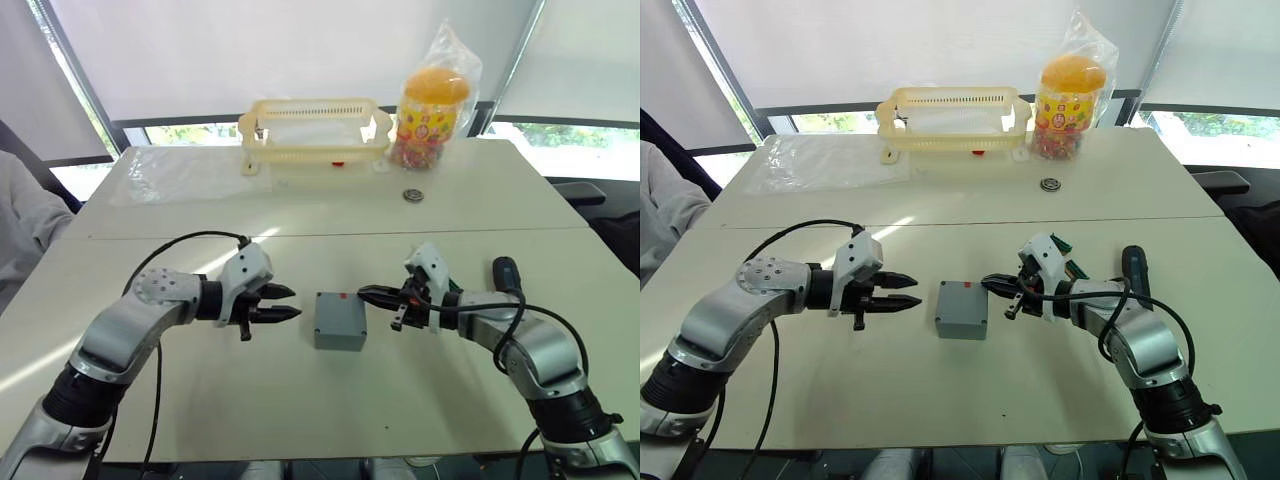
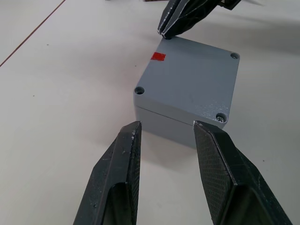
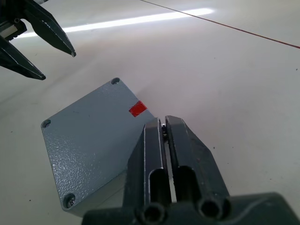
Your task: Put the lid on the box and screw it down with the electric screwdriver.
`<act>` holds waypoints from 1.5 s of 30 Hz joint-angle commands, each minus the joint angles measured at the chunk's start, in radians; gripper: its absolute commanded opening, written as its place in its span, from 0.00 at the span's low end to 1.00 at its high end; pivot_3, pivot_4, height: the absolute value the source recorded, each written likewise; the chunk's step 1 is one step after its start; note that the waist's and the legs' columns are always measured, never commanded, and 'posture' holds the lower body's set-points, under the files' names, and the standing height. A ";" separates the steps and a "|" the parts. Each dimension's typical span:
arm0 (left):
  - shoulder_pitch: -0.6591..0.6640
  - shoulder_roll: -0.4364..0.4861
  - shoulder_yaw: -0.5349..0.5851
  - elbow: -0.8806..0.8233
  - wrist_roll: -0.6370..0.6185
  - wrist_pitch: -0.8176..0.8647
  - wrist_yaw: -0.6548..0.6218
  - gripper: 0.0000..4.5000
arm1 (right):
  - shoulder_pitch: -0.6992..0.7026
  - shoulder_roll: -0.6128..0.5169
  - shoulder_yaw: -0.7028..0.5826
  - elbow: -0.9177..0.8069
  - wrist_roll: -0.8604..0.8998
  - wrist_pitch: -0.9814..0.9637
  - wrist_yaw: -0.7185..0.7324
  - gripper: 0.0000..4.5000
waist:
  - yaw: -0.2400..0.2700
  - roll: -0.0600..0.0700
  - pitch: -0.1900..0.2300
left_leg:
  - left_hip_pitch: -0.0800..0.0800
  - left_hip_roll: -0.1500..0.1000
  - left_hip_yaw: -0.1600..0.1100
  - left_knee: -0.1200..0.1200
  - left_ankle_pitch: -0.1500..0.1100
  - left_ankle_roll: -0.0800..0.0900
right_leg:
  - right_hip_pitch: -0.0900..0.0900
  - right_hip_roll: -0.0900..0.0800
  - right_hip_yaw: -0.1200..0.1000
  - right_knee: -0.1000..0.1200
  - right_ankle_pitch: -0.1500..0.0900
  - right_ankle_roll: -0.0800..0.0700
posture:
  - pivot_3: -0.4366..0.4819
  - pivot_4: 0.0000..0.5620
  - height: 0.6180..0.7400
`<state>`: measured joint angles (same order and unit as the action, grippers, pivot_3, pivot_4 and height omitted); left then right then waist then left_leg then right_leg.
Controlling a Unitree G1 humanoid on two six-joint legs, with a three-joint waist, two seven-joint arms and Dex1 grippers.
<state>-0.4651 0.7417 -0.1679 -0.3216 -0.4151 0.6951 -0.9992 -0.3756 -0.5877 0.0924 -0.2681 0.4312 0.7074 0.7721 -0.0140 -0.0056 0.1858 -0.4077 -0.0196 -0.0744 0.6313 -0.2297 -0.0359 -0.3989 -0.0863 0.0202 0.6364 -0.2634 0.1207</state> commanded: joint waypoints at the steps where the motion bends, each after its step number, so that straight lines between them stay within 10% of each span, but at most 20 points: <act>1: -0.009 0.000 0.011 -0.014 0.000 -0.010 0.002 0.39 | -0.026 0.000 -0.017 -0.020 0.005 -0.017 0.005 0.40 | 0.000 0.000 0.000 | 0.000 0.000 0.000 0.000 0.000 0.000 | 0.000 0.000 0.000 0.000 0.000 0.000 | 0.48 0.27 1.00; 5: -0.028 -0.019 0.024 -0.012 -0.031 0.006 0.000 0.39 | -0.038 -0.040 -0.074 -0.057 0.041 0.008 0.021 0.88 | 0.001 0.000 0.000 | 0.000 0.000 0.000 0.000 0.000 0.000 | 0.000 0.000 0.000 0.000 0.000 0.000 | 0.48 0.27 1.00; 12: -0.126 -0.050 -0.002 0.010 -0.059 -0.011 -0.060 0.39 | -0.146 -0.249 -0.411 -0.086 0.332 0.392 0.002 0.88 | 0.004 0.000 0.000 | -0.001 -0.001 0.000 0.001 0.000 0.000 | 0.000 -0.001 0.000 0.000 0.000 0.000 | 0.48 0.27 1.00; 19: -0.158 -0.044 -0.072 -0.007 -0.034 -0.126 -0.193 0.39 | -0.033 -0.635 -0.482 0.038 0.299 0.642 0.043 1.00 | 0.002 0.001 0.000 | -0.001 0.000 0.002 0.000 0.000 0.001 | 0.001 -0.001 0.000 -0.003 0.000 0.000 | 0.48 0.27 1.00; 33: -0.130 -0.135 -0.106 0.000 0.030 -0.193 -0.137 0.39 | -0.246 -0.763 -0.103 0.474 0.411 0.907 -0.035 1.00 | -0.002 0.002 0.000 | -0.001 0.001 0.008 0.000 0.000 0.001 | -0.002 -0.001 0.005 -0.004 0.000 0.000 | 0.48 0.27 1.00; 45: -0.031 -0.133 -0.072 -0.122 -0.012 -0.088 -0.028 0.39 | -0.390 -0.652 0.097 0.631 0.330 0.907 -0.100 1.00 | 0.000 0.002 0.000 | -0.001 0.001 0.008 0.000 -0.001 0.001 | -0.002 -0.001 0.005 -0.004 0.000 0.000 | 0.48 0.27 1.00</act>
<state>-0.4993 0.6090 -0.2664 -0.4064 -0.4095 0.6028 -1.0469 -0.7396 -1.2463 0.1865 0.3586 0.7854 1.6085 0.6805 -0.0139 -0.0037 0.1861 -0.4088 -0.0191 -0.0666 0.6317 -0.2302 -0.0350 -0.4009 -0.0870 0.0254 0.6328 -0.2634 0.1207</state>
